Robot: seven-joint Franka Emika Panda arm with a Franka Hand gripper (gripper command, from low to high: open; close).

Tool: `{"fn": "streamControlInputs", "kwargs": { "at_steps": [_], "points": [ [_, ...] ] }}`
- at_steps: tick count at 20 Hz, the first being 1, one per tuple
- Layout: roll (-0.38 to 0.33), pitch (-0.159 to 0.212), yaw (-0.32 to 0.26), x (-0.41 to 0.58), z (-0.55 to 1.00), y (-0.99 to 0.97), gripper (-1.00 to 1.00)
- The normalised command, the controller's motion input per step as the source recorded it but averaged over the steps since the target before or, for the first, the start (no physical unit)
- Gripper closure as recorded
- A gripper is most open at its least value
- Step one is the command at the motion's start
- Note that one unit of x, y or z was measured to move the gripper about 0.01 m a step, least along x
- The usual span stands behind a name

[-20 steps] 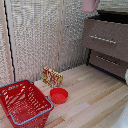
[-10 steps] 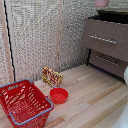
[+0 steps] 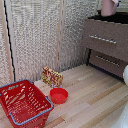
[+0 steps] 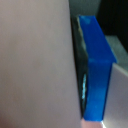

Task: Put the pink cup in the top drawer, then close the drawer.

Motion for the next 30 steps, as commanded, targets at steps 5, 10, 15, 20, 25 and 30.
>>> {"fn": "streamControlInputs", "kwargs": {
  "at_steps": [5,10,15,20,25,30],
  "points": [
    [-0.095,0.11,0.003,0.15,-0.31,0.0,-1.0],
    [-0.048,0.168,0.0,0.168,0.07,0.28,-1.0],
    [-0.069,0.111,0.04,0.041,0.29,0.53,-1.0],
    [-0.126,0.064,0.093,0.005,0.28,0.51,-1.0],
    [-0.144,0.031,0.166,0.009,0.18,0.29,-1.0],
    [-0.123,0.0,0.312,0.027,0.01,-0.02,-1.0]
  ]
}}
